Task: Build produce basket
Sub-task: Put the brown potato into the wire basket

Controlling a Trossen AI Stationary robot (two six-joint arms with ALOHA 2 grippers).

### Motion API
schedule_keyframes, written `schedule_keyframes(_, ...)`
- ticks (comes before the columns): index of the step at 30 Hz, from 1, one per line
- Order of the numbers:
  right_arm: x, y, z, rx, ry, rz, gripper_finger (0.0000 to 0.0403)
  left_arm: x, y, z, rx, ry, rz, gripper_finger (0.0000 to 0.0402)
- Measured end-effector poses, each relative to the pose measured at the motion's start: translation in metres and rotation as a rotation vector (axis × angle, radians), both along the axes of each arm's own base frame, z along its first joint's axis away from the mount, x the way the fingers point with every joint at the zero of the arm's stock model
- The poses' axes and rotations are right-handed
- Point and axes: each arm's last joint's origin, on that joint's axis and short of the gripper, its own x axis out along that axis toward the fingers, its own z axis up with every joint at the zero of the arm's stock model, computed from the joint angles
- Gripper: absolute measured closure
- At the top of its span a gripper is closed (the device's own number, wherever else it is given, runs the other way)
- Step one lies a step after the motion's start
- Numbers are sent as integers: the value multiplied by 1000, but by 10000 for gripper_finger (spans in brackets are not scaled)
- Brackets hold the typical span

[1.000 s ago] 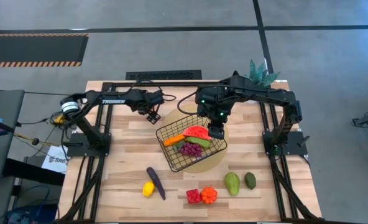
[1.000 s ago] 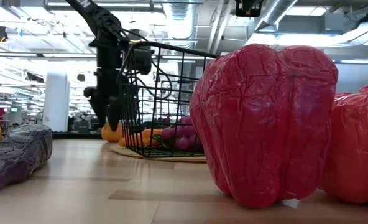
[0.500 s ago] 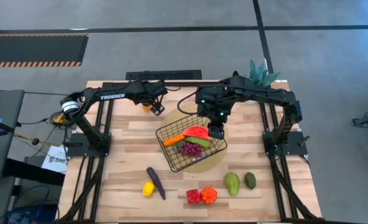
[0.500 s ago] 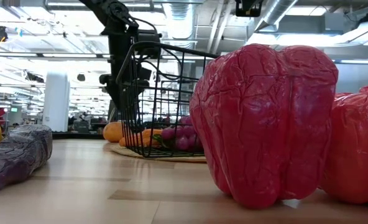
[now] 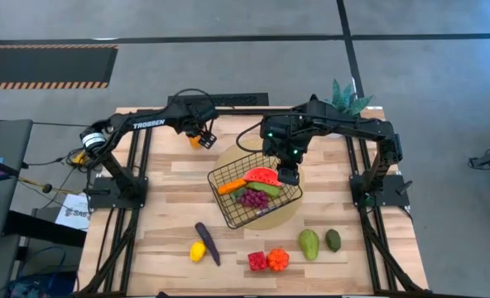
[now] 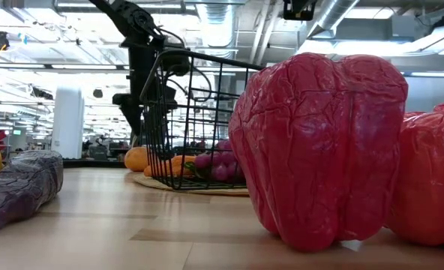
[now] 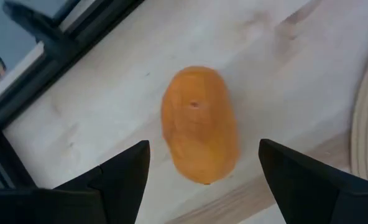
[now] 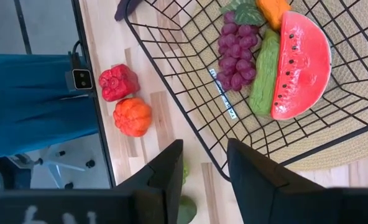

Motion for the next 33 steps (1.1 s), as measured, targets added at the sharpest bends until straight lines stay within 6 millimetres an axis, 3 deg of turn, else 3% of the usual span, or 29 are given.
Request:
schedule_keyframes(10,0,0,0,-8,-9,26,257,-3,14,-7,-76,-63,34,113)
schedule_keyframes(23,1,11,0,-6,-9,56,253,10,24,-74,-215,114,27,114)
schedule_keyframes(33,2,11,0,-5,-17,47,257,14,23,-71,-211,107,-28,175)
